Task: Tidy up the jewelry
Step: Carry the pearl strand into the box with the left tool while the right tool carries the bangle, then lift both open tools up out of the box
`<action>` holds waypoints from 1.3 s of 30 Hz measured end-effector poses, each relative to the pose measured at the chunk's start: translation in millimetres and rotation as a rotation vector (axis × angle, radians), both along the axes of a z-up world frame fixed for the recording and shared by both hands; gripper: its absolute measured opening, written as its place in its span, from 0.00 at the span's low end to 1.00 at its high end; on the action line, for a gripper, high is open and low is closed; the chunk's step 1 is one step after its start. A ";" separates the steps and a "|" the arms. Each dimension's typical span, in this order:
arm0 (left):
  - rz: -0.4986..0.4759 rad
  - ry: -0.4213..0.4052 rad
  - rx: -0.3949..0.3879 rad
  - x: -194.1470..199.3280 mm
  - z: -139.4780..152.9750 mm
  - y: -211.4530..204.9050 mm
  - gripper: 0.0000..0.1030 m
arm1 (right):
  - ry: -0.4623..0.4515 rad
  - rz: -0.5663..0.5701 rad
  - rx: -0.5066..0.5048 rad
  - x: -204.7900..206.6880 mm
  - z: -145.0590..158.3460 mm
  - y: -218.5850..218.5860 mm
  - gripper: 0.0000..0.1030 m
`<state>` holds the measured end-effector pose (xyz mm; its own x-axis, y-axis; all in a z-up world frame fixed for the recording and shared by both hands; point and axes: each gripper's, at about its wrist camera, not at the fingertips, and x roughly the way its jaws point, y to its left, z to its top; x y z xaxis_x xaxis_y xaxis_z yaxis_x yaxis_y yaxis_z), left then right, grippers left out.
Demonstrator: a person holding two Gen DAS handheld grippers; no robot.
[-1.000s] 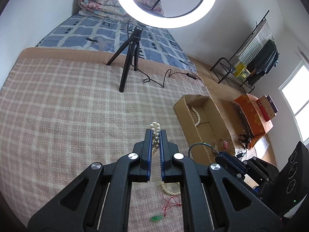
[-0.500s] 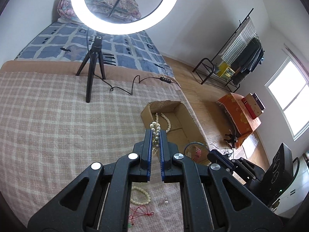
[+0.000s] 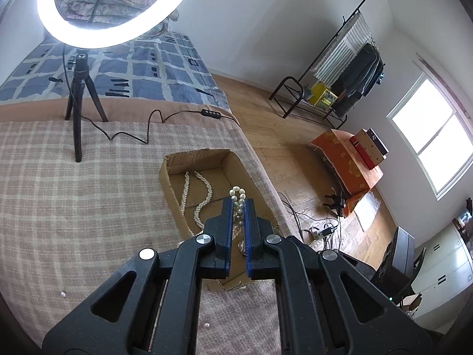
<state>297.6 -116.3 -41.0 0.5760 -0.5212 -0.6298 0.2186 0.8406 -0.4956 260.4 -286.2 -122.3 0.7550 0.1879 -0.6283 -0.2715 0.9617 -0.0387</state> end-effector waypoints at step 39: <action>-0.119 0.099 0.071 0.2 -53.4 -67.1 0.35 | 0.052 -0.199 0.219 82.9 -27.2 -54.8 0.71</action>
<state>297.8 -183.3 -94.5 0.4460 -0.5345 -0.7179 0.2718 0.8451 -0.4604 343.2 -341.1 -149.5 0.7585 0.1743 -0.6279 -0.0727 0.9802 0.1842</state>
